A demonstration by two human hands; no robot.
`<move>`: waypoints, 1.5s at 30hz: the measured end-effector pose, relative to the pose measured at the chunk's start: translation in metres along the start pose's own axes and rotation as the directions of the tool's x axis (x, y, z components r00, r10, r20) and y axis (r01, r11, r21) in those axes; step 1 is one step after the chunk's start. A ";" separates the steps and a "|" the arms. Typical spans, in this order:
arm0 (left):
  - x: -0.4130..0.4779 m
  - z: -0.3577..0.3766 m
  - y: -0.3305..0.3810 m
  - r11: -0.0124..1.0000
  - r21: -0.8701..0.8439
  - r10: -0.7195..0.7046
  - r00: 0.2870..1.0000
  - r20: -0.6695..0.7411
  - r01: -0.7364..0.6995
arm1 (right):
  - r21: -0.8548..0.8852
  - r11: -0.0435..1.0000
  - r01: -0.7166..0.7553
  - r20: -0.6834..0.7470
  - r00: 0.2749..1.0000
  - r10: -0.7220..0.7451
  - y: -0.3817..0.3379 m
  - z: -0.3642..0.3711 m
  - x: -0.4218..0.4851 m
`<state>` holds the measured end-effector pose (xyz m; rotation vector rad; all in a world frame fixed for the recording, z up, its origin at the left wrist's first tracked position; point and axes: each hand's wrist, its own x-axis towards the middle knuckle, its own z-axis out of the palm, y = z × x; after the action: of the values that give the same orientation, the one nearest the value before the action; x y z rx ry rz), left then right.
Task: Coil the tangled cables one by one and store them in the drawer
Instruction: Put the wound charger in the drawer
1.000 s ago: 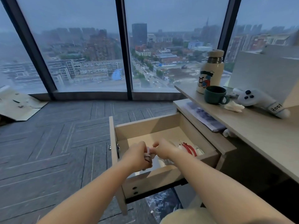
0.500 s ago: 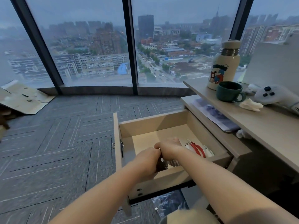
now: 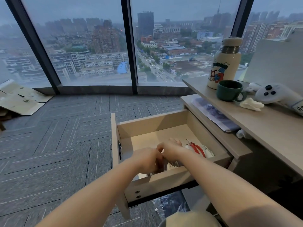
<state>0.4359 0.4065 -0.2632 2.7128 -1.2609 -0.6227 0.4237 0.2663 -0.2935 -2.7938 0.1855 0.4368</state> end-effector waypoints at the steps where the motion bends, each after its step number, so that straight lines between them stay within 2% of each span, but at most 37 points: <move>1: 0.000 0.001 0.001 1.000 -0.003 -0.004 1.000 0.020 0.004 | 0.018 1.000 -0.008 -0.006 1.000 0.008 0.001 0.002 0.002; 8: 0.000 0.008 0.009 0.998 0.066 -0.003 1.000 -0.025 0.005 | 0.040 0.999 0.012 -0.042 0.999 -0.010 0.004 0.000 0.001; 18: -0.002 0.005 -0.004 0.978 -0.205 0.023 1.000 -0.009 -0.024 | -0.016 1.000 0.025 -0.027 0.999 -0.025 0.001 -0.005 -0.006; 27: -0.004 -0.004 -0.018 0.955 -0.296 -0.022 0.995 -0.101 -0.009 | 0.002 1.000 0.007 -0.085 0.996 -0.007 0.003 -0.005 -0.005; 30: -0.009 -0.010 -0.022 0.941 -0.340 -0.073 0.979 -0.189 0.005 | 0.003 1.000 0.009 -0.077 0.997 -0.009 0.002 -0.006 -0.007; 34: -0.021 -0.020 -0.031 0.916 -0.399 -0.195 0.911 -0.362 0.038 | 0.049 0.999 0.013 -0.099 0.995 -0.008 0.001 -0.010 -0.013; 36: -0.025 -0.023 -0.040 0.908 -0.412 -0.277 0.847 -0.454 0.076 | 0.071 0.997 0.020 -0.112 0.994 -0.012 0.001 -0.013 -0.018; 38: -0.032 -0.026 -0.048 0.894 -0.409 -0.395 0.755 -0.523 0.184 | 0.086 0.996 0.023 -0.134 0.991 -0.011 0.000 -0.018 -0.025; 39: -0.036 -0.026 -0.051 0.865 -0.424 -0.476 0.708 -0.522 0.268 | 0.090 0.996 0.015 -0.150 0.989 -0.002 -0.001 -0.020 -0.028; 41: -0.043 -0.026 -0.054 0.763 -0.474 -0.635 0.647 -0.423 0.440 | 0.096 0.995 -0.008 -0.187 0.982 0.026 0.000 -0.025 -0.034; 43: -0.046 -0.023 -0.054 0.662 -0.493 -0.735 0.617 -0.282 0.564 | 0.103 0.994 -0.035 -0.226 0.972 0.057 0.001 -0.030 -0.041; 45: -0.043 -0.018 -0.054 0.618 -0.506 -0.764 0.610 -0.209 0.601 | 0.101 0.994 -0.052 -0.260 0.963 0.077 0.001 -0.036 -0.049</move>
<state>0.4570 0.4722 -0.2459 2.6877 0.0937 -0.2567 0.3873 0.2577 -0.2455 -2.7502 0.3479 0.0658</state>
